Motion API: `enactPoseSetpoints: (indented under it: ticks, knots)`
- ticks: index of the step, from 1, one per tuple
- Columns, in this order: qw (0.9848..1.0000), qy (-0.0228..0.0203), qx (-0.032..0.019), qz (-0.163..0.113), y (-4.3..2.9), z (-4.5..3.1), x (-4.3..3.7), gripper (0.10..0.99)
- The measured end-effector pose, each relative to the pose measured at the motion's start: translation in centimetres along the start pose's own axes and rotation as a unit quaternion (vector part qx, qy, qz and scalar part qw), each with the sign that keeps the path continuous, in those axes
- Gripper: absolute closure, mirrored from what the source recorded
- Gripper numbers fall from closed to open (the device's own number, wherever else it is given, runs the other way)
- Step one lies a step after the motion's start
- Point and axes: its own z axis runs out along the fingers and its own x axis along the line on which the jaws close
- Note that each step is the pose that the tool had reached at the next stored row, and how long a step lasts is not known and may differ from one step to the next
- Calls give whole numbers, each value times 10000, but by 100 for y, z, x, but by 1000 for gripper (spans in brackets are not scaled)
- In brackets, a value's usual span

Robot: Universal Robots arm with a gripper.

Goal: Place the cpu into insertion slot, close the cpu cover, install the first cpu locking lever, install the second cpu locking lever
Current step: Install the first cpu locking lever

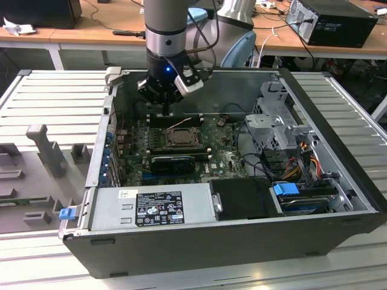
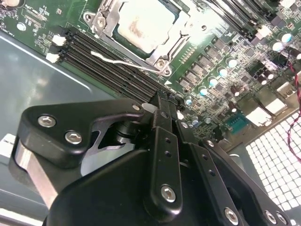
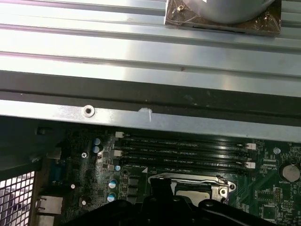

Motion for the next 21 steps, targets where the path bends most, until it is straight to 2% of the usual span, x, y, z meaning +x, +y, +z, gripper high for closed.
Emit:
enactPoseSetpoints:
  ticks: [7, 10, 11, 12, 17, 19, 20, 21]
  knots:
    - [10000, 0, 0, 0, -7, 15, -66, 980]
    - [10000, 0, -1, 0, -15, 34, -139, 980]
    - [10000, -1, -21, 6, -18, 41, -160, 980]
    - [10000, -6, -46, 26, -21, 57, -180, 980]
    - [9999, -14, -57, 107, -30, 162, -267, 980]
    - [9999, -15, -106, 108, -30, 172, -292, 980]
    - [9998, -17, -162, 108, -30, 179, -315, 980]
    - [9998, -18, -187, 108, -31, 187, -335, 980]
